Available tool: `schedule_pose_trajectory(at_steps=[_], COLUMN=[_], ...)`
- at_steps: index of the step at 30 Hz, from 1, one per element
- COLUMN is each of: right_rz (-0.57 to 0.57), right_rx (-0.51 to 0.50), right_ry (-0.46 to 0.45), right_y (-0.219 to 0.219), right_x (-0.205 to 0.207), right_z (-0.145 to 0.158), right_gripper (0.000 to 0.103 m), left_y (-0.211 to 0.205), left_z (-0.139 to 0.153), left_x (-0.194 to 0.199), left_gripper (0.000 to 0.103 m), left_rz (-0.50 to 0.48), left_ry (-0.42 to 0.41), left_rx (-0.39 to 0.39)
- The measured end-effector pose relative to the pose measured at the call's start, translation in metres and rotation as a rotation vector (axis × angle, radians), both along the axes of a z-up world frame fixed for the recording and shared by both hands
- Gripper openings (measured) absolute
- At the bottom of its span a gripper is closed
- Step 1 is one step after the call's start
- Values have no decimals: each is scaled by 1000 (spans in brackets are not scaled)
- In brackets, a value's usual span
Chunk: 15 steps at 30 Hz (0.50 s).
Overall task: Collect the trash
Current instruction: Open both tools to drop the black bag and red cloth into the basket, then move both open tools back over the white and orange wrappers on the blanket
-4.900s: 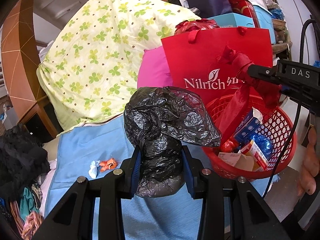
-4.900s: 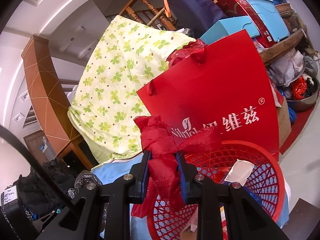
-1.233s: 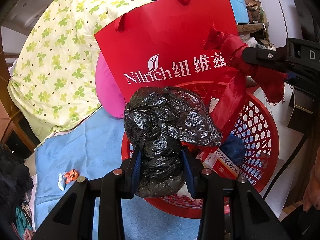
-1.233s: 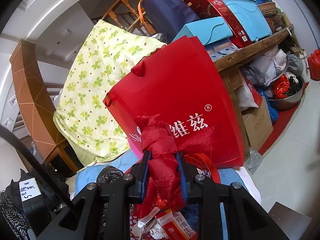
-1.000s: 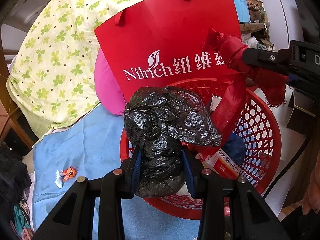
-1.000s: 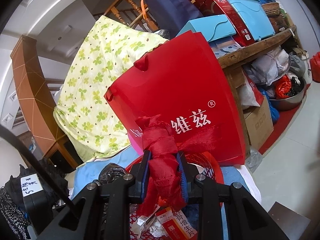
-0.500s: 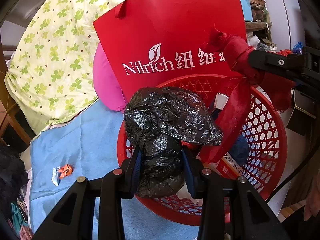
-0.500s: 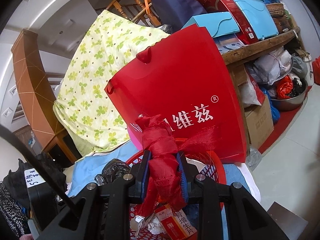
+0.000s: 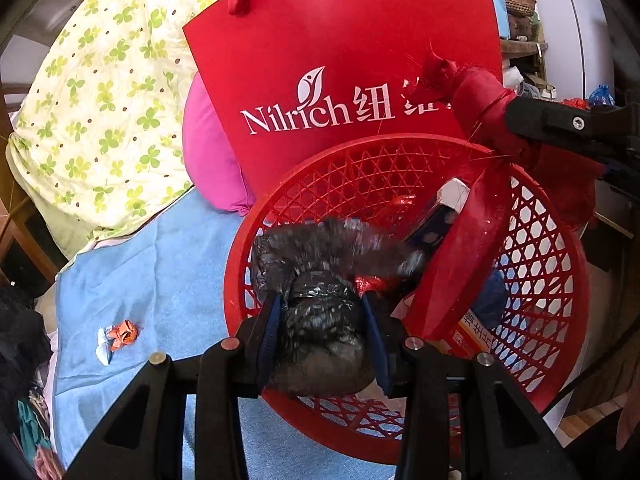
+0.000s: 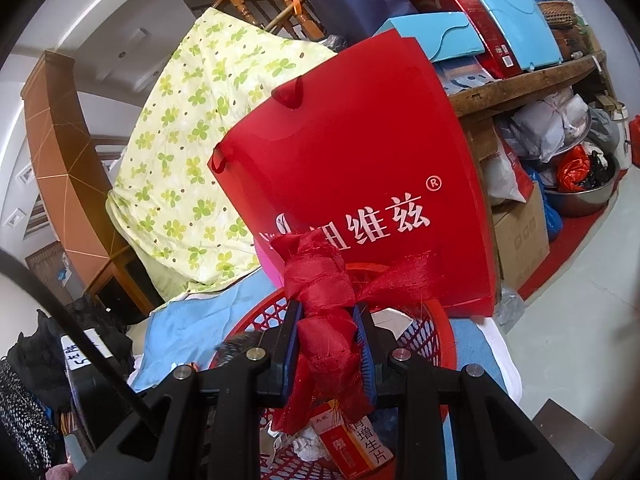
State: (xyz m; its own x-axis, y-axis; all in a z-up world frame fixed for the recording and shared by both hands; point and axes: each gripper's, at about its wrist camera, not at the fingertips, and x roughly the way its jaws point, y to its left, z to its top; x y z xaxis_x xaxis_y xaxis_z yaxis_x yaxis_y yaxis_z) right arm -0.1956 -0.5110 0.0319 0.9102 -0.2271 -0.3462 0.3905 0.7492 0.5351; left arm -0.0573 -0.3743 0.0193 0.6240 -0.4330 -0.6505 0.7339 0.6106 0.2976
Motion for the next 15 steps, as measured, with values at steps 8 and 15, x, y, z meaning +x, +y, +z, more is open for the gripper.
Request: schedule_pose_trajectory(at_steps=[8,15], right_rz=[12,8], right_rx=[11,7], right_ry=[0,-10], right_y=[-1,0], right_x=[1,2], right_z=[-1,0], right_gripper=[29,30], left_y=[4,12], left_z=[1,7], left_x=[1,-5], left_gripper=[53,54], left_rz=[10,4], left_ry=[-4,-19], left_rx=[-13,-36])
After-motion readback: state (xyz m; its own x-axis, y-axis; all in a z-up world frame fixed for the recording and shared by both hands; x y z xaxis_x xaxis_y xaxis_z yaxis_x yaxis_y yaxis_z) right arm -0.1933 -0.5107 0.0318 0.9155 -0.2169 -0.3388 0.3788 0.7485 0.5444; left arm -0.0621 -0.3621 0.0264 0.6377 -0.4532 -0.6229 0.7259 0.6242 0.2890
